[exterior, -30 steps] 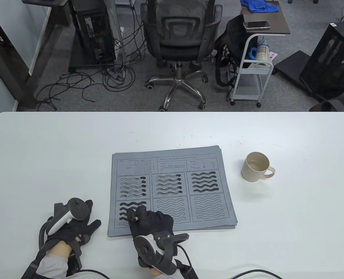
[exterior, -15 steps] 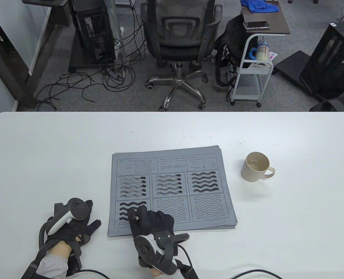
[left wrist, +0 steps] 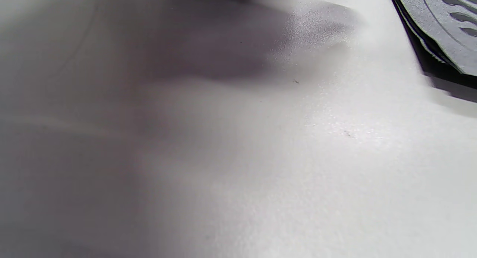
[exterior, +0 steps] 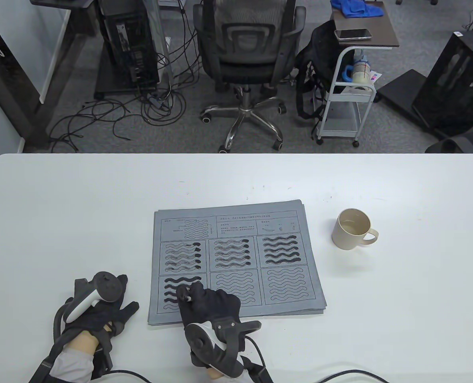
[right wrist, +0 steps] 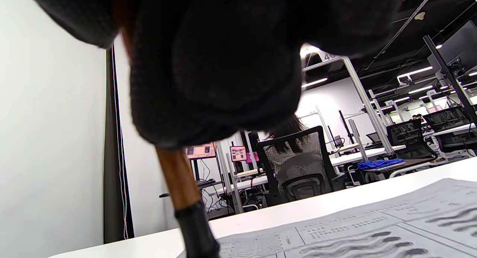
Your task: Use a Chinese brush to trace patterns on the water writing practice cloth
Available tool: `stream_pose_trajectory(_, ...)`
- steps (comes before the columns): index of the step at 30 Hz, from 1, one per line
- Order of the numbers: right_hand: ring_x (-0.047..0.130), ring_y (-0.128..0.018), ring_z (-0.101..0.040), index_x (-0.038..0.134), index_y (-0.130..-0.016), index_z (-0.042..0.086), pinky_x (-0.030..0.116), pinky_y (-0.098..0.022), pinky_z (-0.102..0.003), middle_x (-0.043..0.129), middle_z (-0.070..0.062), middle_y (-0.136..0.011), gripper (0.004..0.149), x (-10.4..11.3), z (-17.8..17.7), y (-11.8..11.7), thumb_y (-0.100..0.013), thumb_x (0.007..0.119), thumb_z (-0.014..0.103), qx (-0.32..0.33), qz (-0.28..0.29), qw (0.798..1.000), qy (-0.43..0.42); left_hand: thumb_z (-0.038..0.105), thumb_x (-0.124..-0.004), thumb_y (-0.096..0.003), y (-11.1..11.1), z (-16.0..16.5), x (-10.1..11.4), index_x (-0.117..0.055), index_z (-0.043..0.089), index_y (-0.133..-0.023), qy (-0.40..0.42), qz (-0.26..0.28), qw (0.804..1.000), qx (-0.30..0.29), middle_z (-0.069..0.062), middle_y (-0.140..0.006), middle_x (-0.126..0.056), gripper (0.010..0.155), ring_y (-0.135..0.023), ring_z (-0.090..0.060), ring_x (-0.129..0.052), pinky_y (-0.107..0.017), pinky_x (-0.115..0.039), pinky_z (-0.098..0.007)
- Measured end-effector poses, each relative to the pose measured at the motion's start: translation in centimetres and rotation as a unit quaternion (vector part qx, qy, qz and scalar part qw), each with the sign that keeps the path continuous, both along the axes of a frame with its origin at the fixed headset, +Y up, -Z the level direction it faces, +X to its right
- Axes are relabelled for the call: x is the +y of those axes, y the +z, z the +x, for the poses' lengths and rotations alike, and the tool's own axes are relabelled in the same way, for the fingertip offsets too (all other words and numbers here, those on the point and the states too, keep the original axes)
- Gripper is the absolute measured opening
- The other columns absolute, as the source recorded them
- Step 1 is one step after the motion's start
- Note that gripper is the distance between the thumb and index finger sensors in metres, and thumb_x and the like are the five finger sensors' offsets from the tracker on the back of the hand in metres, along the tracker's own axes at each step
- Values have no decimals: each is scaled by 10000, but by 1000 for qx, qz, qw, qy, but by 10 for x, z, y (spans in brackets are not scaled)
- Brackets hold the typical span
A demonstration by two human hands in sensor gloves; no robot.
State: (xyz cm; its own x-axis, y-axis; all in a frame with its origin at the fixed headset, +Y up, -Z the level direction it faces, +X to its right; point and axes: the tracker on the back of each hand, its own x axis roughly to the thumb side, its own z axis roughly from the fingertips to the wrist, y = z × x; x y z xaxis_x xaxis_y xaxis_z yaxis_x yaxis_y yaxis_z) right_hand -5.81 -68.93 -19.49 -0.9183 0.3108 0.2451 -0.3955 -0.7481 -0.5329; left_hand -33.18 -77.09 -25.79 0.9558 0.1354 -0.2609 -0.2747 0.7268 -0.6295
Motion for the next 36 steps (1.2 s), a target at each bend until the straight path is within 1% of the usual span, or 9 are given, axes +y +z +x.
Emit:
stream_pose_trajectory(6, 1032, -269, -196, 963, -648, 90, 819, -334, -454, 1098, -72, -392, 434, 0, 0, 0, -525, 797, 472, -1, 1, 1000, -2, 652, -519, -537, 0, 0, 0, 2, 413, -1073, 0, 0, 1000, 0, -94, -1195, -11, 784, -1043, -372, 47, -666, -66, -769)
stream_pose_trajectory(11, 1032, -271, -195, 962, -650, 92, 819, -336, -453, 1097, -72, -395, 434, 5, 3, 3, -527, 795, 474, 1, 16, 1000, -13, 651, -519, -538, 0, 0, 0, 0, 411, -1073, 0, 0, 1000, 0, -95, -1195, -12, 783, -1042, -373, 47, -666, -66, -768)
stream_pose_trajectory(17, 1032, -275, -195, 960, -654, 94, 818, -338, -454, 1096, -72, -400, 435, 8, 5, 6, -526, 793, 475, 10, 19, 999, -27, 652, -519, -537, 0, 0, 0, 1, 412, -1073, 0, 0, 1000, 0, -94, -1195, -11, 785, -1043, -372, 46, -666, -66, -768)
stream_pose_trajectory(20, 1033, -281, -195, 958, -660, 96, 819, -341, -453, 1096, -72, -407, 436, 7, 4, 8, -525, 792, 476, 23, 14, 999, -39, 652, -518, -538, 0, 0, 0, 1, 413, -1073, 0, 0, 1000, 0, -93, -1195, -10, 783, -1043, -371, 47, -667, -66, -768)
stream_pose_trajectory(25, 1035, -306, -189, 949, -678, 111, 819, -363, -449, 1095, -65, -431, 435, 6, 0, 11, -523, 788, 483, 62, 2, 996, -67, 651, -519, -538, 0, 0, 0, 3, 412, -1073, 0, 0, 1000, 0, -95, -1194, -9, 784, -1042, -372, 47, -667, -66, -768)
stream_pose_trajectory(31, 1043, -328, -170, 942, -694, 136, 827, -384, -436, 1098, -42, -453, 433, 3, -6, 13, -518, 783, 498, 97, -2, 993, -66, 651, -518, -539, 0, 0, 0, 1, 411, -1074, 1, 1, 1000, -1, -95, -1195, -9, 783, -1042, -373, 47, -666, -66, -769)
stream_pose_trajectory(36, 1058, -348, -158, 943, -701, 154, 838, -398, -425, 1110, -25, -472, 430, -2, -12, 13, -513, 786, 507, 125, -17, 990, -64, 652, -519, -538, -1, 0, 0, 3, 412, -1073, 2, 0, 1000, -1, -95, -1195, -10, 785, -1042, -373, 47, -666, -66, -768)
